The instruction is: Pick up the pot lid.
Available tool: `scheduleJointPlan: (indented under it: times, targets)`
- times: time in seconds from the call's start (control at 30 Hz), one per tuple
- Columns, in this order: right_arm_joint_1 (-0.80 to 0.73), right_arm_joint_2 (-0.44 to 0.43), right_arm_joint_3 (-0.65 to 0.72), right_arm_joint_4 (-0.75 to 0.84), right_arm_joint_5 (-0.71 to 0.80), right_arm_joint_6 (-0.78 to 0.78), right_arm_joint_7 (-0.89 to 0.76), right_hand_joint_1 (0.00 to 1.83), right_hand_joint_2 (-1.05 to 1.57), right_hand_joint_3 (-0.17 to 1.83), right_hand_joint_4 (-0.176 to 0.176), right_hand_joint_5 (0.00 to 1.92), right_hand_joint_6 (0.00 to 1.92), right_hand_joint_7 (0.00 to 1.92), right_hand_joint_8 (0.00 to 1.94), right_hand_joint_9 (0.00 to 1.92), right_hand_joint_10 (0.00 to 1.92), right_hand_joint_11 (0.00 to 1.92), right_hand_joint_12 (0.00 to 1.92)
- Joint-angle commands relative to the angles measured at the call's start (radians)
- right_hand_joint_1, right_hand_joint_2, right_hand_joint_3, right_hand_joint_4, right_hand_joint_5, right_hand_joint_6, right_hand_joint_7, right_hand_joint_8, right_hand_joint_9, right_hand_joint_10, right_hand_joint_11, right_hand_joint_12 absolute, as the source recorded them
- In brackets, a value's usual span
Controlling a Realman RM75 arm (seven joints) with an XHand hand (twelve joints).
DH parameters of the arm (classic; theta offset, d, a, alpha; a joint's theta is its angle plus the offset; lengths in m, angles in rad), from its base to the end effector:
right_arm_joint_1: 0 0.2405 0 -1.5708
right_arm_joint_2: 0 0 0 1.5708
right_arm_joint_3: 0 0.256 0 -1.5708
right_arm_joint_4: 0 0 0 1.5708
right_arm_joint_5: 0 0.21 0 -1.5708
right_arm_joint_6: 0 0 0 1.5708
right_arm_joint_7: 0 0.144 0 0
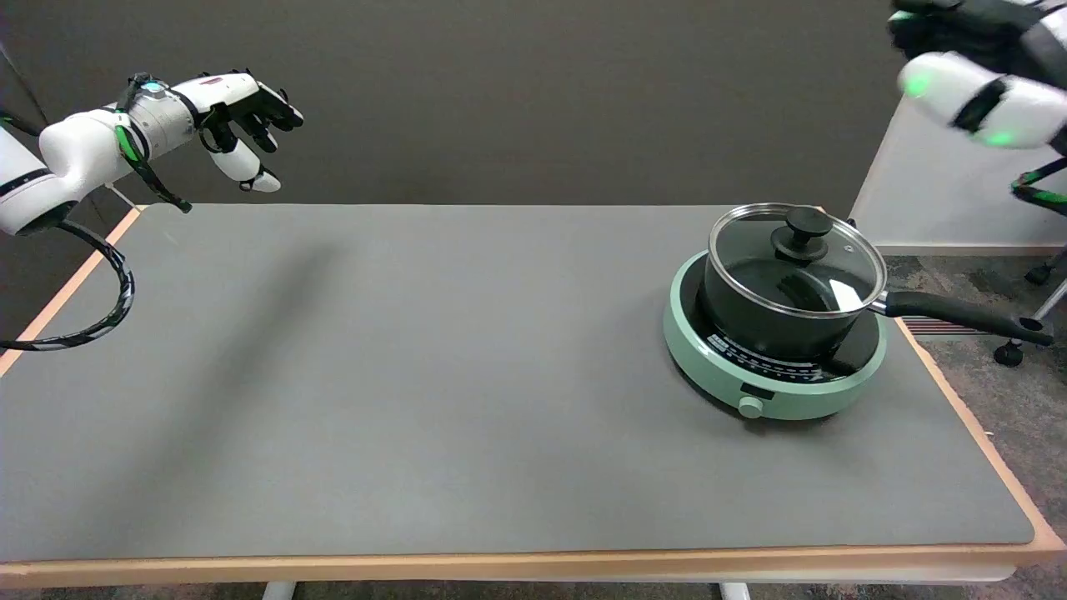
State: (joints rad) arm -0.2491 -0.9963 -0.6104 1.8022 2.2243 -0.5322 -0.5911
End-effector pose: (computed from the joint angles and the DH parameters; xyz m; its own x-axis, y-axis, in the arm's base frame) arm -0.0486 -0.2230 0.5032 0.6600 0.3573 0.6608 -0.6195 -0.2387 0.7478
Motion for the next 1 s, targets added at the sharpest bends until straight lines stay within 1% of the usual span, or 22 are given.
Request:
scheduleJointPlan:
  times: [0.03, 0.17, 0.3, 0.37, 0.53, 0.67, 0.77, 0.87, 1.0]
  targets:
    - [-0.048, 0.272, -0.256, 0.031, -0.467, 0.21, -0.157, 0.54, 0.52, 0.8, 0.036, 0.44, 0.2, 0.55, 0.19, 0.5, 0.32, 0.32, 0.73]
    - [-0.072, 0.346, -0.274, 0.035, -0.541, 0.19, -0.152, 0.54, 0.47, 0.82, 0.041, 0.36, 0.17, 0.45, 0.18, 0.44, 0.28, 0.31, 0.69]
    - [-0.11, 0.397, -0.256, 0.03, -0.532, 0.149, -0.15, 0.56, 0.44, 0.83, 0.045, 0.32, 0.17, 0.4, 0.18, 0.4, 0.26, 0.3, 0.67]
    - [-0.136, 0.414, -0.225, 0.035, -0.532, 0.118, -0.15, 0.57, 0.44, 0.83, 0.046, 0.32, 0.17, 0.39, 0.18, 0.39, 0.26, 0.3, 0.65]
    - [-0.221, 0.433, -0.13, 0.059, -0.497, 0.061, -0.148, 0.57, 0.43, 0.83, 0.048, 0.32, 0.17, 0.37, 0.17, 0.37, 0.25, 0.29, 0.64]
    - [-0.314, 0.432, -0.049, 0.061, -0.409, 0.014, -0.151, 0.57, 0.43, 0.84, 0.05, 0.32, 0.17, 0.37, 0.17, 0.37, 0.25, 0.29, 0.63]
    - [-0.356, 0.422, -0.002, 0.061, -0.366, -0.025, -0.155, 0.57, 0.44, 0.84, 0.054, 0.34, 0.17, 0.39, 0.18, 0.38, 0.25, 0.29, 0.63]
    - [-0.388, 0.418, 0.028, 0.061, -0.338, -0.052, -0.157, 0.57, 0.44, 0.84, 0.061, 0.36, 0.17, 0.41, 0.18, 0.39, 0.25, 0.29, 0.63]
    - [-0.396, 0.425, 0.028, 0.062, -0.302, -0.079, -0.157, 0.62, 0.45, 0.86, 0.069, 0.39, 0.18, 0.43, 0.18, 0.41, 0.25, 0.3, 0.63]
